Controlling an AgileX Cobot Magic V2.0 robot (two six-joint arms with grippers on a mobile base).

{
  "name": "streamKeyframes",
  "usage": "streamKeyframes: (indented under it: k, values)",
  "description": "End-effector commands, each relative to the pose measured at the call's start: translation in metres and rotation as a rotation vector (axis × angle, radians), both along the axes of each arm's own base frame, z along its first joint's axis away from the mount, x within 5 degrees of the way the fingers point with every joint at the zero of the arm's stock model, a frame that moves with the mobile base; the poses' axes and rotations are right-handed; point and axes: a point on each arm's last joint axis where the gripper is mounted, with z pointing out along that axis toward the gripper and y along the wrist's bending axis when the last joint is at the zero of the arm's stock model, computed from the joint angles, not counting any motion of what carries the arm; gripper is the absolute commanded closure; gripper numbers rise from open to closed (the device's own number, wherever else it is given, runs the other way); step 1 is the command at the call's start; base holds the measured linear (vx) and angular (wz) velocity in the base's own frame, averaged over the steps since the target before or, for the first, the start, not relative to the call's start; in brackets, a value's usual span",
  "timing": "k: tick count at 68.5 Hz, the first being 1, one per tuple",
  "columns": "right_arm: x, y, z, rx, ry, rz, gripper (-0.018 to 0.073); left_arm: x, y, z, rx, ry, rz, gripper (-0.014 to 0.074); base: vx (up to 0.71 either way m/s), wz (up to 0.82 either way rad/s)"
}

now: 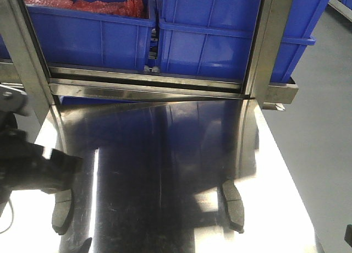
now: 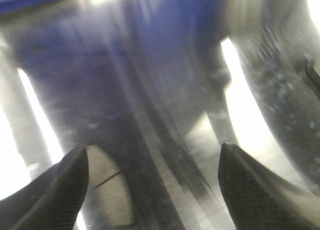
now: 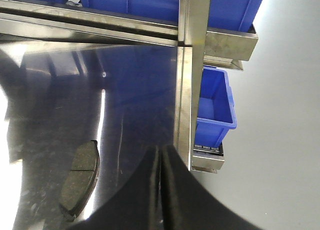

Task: Move and align brake pads A on conveyor
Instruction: 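Lower the left gripper onto the brake pad nearest it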

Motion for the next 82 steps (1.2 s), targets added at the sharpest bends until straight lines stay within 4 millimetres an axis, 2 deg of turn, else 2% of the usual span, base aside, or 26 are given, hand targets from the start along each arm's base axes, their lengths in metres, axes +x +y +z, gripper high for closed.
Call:
streamKeyframes:
  k: [1,10,17,25,44,54,82]
  values:
    - [0.003,0.0,0.014,-0.003,-0.089,0.001,0.0569,0.015,-0.014,0.006,-0.065,-0.067,0.031,0.0075,0.0,0.0]
    - [0.003,0.0,0.014,-0.003,-0.089,0.001,0.0569,0.032,-0.012,-0.012,-0.014,-0.024,0.163,0.0111,0.0,0.0]
    - [0.003,0.0,0.014,-0.003,-0.09,0.001,0.0569,0.04,-0.008,-0.025,-0.03,0.047,0.329,0.0127,0.0,0.0]
    - [0.003,0.0,0.014,-0.003,-0.09,0.001,0.0569,0.048,-0.008,-0.038,-0.017,0.093,0.423,0.0128,0.0,0.0]
    - [0.003,0.0,0.014,-0.003,-0.09,0.001,0.0569,0.063,-0.014,-0.074,0.054,0.2,0.454,0.0128,0.0,0.0]
    - [0.003,0.0,0.014,-0.003,-0.09,0.001,0.0569,0.072,-0.007,-0.091,0.08,0.253,0.5,0.0128,0.0,0.0]
    - [0.003,0.0,0.014,-0.003,-0.088,0.001,0.0569,0.081,-0.008,-0.123,0.107,0.341,0.515,0.0128,0.0,0.0]
